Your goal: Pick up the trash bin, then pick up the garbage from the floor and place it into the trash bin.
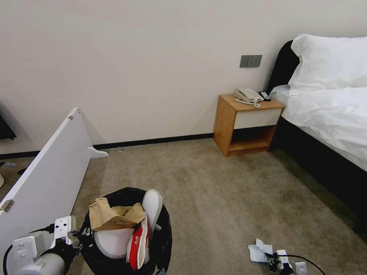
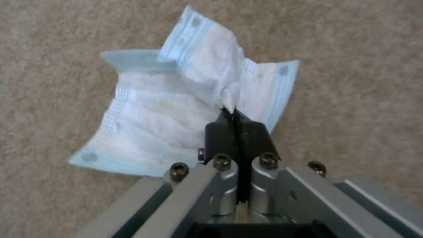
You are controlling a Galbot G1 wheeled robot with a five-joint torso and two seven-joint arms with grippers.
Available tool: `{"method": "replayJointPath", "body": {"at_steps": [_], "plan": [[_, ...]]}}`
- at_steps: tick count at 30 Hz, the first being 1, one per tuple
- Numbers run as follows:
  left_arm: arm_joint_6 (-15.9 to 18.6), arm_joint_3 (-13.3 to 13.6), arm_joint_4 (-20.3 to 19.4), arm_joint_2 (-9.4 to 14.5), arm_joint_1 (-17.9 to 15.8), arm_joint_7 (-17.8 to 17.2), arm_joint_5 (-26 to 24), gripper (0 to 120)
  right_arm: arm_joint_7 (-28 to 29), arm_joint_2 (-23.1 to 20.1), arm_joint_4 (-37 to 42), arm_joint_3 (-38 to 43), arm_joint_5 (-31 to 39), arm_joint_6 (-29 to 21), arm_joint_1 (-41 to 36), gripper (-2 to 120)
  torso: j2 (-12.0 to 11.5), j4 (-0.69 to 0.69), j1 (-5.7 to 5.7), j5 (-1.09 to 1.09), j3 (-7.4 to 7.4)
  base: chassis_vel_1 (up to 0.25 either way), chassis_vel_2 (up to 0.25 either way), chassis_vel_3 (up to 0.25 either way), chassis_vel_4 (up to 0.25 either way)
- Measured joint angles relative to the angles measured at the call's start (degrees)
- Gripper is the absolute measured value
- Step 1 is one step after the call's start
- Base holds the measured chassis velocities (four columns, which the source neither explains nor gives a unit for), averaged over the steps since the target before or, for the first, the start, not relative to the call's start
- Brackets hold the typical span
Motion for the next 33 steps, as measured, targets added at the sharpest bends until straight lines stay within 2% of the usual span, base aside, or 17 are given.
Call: {"method": "replayJointPath", "body": {"at_steps": [5,9,11,12,13,14,15,16,17,19,20,22,25,27,31,32,33], "plan": [[0.0,0.1,0.0,0.0,0.0,0.0,0.0,2,0.0,-1.4,4.4,1.4,0.4,0.2,-2.0,0,0.0,0.0,0.0,-0.02,0.0,0.0,0.0,0.0,0.0],[0.0,0.1,0.0,0.0,-0.1,-0.1,0.0,2,0.0,-2.6,12.4,3.6,1.5,0.9,-4.4,0,0.0,0.02,0.0,-0.03,0.0,0.0,0.0,0.0,0.0],[0.0,0.1,0.0,0.0,-0.1,-0.1,0.0,2,0.0,-2.8,13.4,3.9,1.5,1.0,-4.7,0,0.0,0.01,0.0,-0.02,0.0,0.0,0.0,0.0,0.0],[0.0,0.2,0.0,0.0,-0.1,-0.1,0.0,2,0.1,-3.3,17.7,4.8,1.9,1.8,-5.5,0,0.0,0.0,0.0,-0.03,0.0,0.0,0.0,0.0,0.0],[0.0,0.2,0.0,0.0,-0.1,-0.1,0.0,2,0.1,-3.3,17.7,4.8,1.9,1.8,-5.5,0,0.0,0.0,0.0,-0.03,0.0,0.0,0.0,0.0,0.0],[0.0,0.1,0.0,0.0,-0.1,-0.2,-0.1,2,0.2,-4.3,21.1,5.3,2.9,2.0,-6.4,0,0.0,0.03,0.0,0.0,0.0,0.0,0.0,0.0,0.0],[0.0,0.1,0.0,0.2,-0.1,-0.2,-0.3,2,0.3,-5.9,26.9,5.6,5.0,2.0,-6.9,0,0.0,-0.05,0.0,0.05,0.0,0.0,0.0,0.0,0.0],[0.0,0.1,0.0,0.2,-0.1,-0.2,-0.3,2,0.3,-5.9,26.9,5.6,5.0,2.0,-6.9,0,0.0,-0.05,0.0,0.05,0.0,0.0,0.0,0.0,0.0],[0.0,0.0,0.0,0.3,0.0,-0.2,-0.3,2,0.5,-7.4,30.9,5.8,6.6,2.0,-6.9,0,0.0,0.03,0.0,-0.07,-0.01,0.0,0.0,0.0,0.0],[0.0,0.0,0.0,0.3,0.0,-0.3,-0.4,2,0.5,-8.5,33.9,5.5,8.1,1.9,-6.7,0,0.0,-0.01,0.0,-0.1,0.0,0.0,0.0,0.0,0.0],[0.0,0.0,0.0,0.3,0.0,-0.3,-0.4,2,0.5,-9.9,37.4,4.8,10.5,1.7,-5.8,0,0.0,0.02,0.0,0.01,0.0,0.0,0.0,0.0,0.0],[0.0,0.2,0.0,0.3,0.0,-0.4,-0.4,2,0.0,-12.6,42.0,2.6,15.9,1.8,-2.7,0,0.0,0.0,0.0,-0.04,0.0,0.0,0.0,0.0,0.0],[0.0,0.2,0.0,0.3,0.1,-0.4,-0.4,2,-0.5,-13.7,43.6,1.2,18.8,2.1,-0.8,0,0.0,0.0,0.0,-0.05,0.0,0.0,0.0,0.0,0.0],[0.0,0.3,0.0,0.3,0.1,-0.5,-0.3,2,-2.3,-16.2,46.2,-3.7,25.9,3.6,5.8,0,0.0,0.0,0.0,-0.01,0.0,0.0,0.0,0.0,0.0],[0.0,0.5,0.0,0.3,0.1,-0.5,-0.3,2,-4.1,-17.3,47.2,-8.0,30.0,5.2,10.8,0,0.0,0.04,0.0,-0.02,0.0,0.0,0.0,0.0,0.0],[0.0,0.7,0.0,0.4,-0.1,-0.5,-0.3,2,-5.2,-17.9,47.8,-10.4,32.2,5.6,13.3,0,0.0,0.03,0.0,-0.01,0.0,0.0,0.0,0.0,0.0],[0.0,0.9,0.0,0.7,-0.5,-0.6,-0.3,2,-6.6,-18.4,48.5,-13.8,34.4,6.2,16.6,0,0.0,-0.04,0.0,-0.03,0.0,0.0,0.0,0.0,0.0]]}}
